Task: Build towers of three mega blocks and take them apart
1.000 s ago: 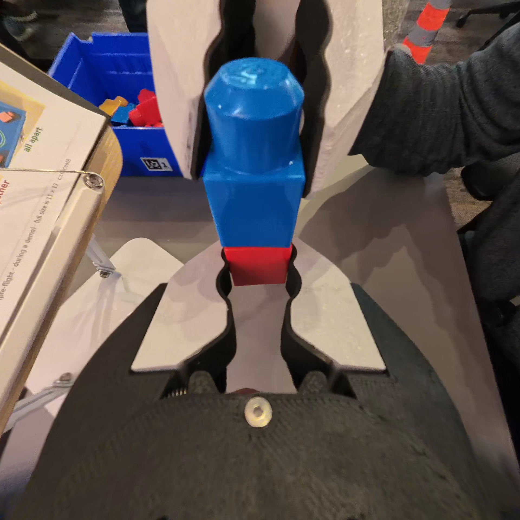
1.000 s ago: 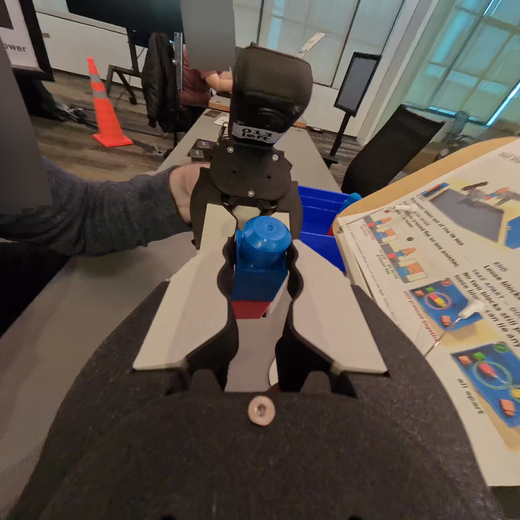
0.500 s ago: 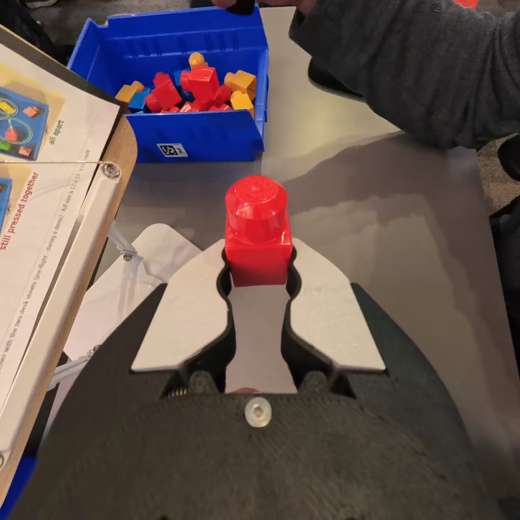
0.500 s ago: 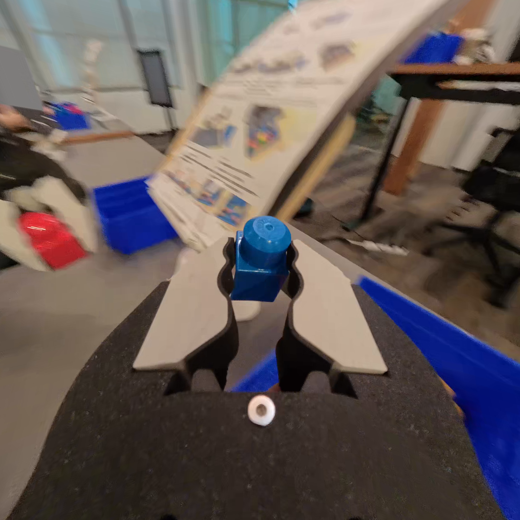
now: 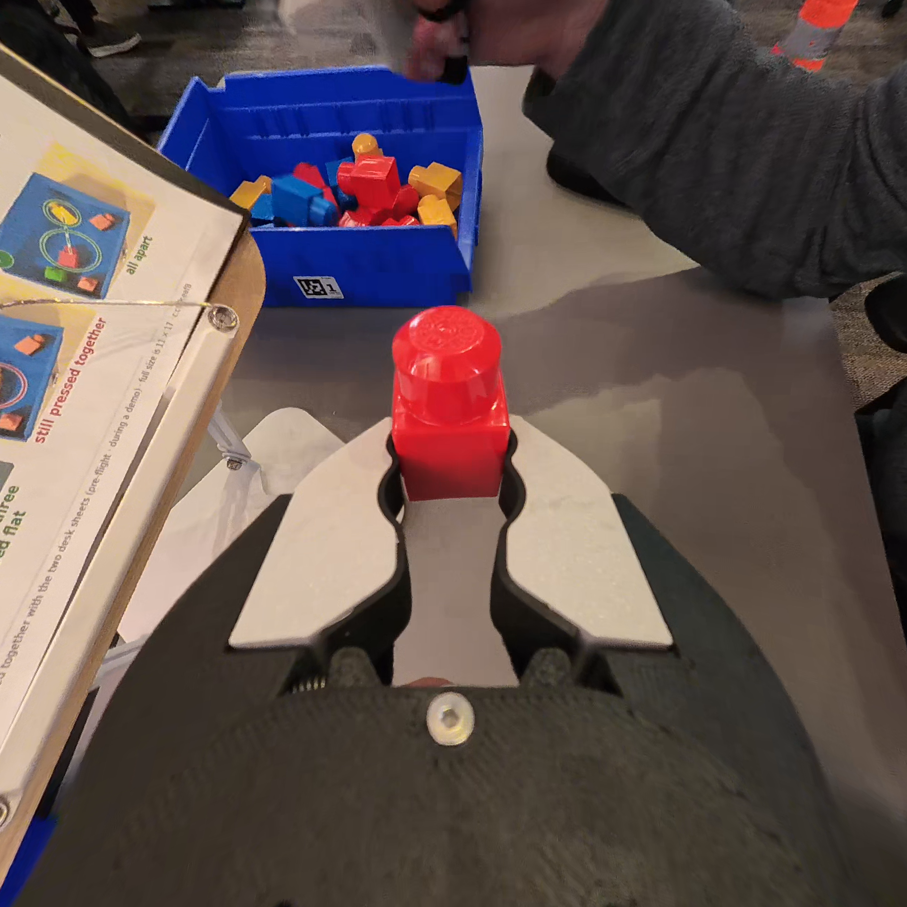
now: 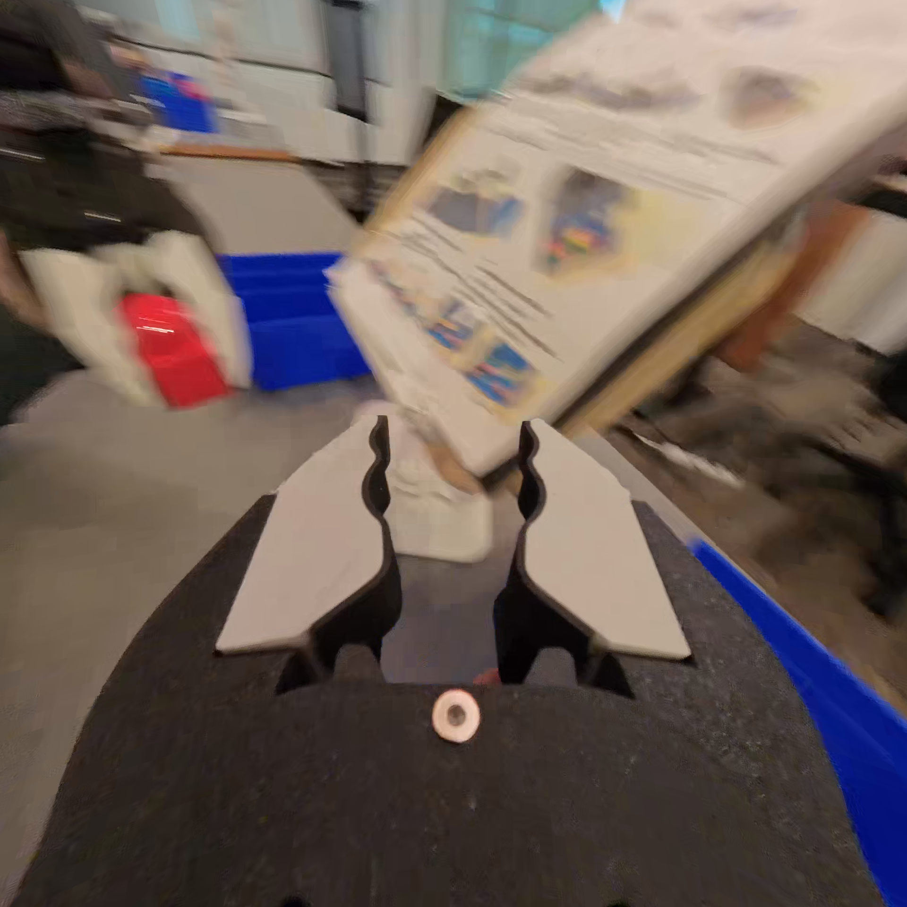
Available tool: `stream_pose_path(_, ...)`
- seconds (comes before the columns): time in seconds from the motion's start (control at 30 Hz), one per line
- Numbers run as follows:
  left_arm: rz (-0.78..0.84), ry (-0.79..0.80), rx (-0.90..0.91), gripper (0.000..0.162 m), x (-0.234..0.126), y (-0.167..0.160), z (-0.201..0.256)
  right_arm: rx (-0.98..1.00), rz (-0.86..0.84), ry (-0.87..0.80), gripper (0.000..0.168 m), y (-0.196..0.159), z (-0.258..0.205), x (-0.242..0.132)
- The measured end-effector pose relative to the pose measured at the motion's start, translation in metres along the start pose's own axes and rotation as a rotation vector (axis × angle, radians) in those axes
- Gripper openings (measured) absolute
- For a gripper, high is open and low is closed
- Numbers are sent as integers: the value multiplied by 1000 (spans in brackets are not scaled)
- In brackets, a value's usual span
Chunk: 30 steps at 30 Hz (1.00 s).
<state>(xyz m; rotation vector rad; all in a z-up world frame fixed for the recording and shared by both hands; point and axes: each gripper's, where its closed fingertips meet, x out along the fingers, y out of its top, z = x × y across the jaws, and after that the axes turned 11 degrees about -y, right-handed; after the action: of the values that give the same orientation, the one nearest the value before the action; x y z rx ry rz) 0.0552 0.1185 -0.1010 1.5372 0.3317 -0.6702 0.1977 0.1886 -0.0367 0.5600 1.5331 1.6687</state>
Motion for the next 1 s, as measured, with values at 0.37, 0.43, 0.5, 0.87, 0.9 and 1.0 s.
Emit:
stream_pose_path(0.37,19,-34,59,36,12,15,17,-138,53,556,37,21,-177,31)
stream_pose_path(0.43,24,-35,61,36,13,15,16,-148,49,572,30,20,-180,29)
stream_pose_path(0.5,52,-56,56,36,12,18,18,-137,46,577,30,22,-180,28)
stream_pose_path(0.87,144,-11,68,9,-21,28,13,-45,159,331,30,46,-103,8)
stream_pose_path(0.9,151,6,71,0,-25,28,11,-39,147,266,30,43,-84,6)
stream_pose_path(1.0,127,38,81,0,-32,23,7,-9,99,77,31,28,-28,-3)
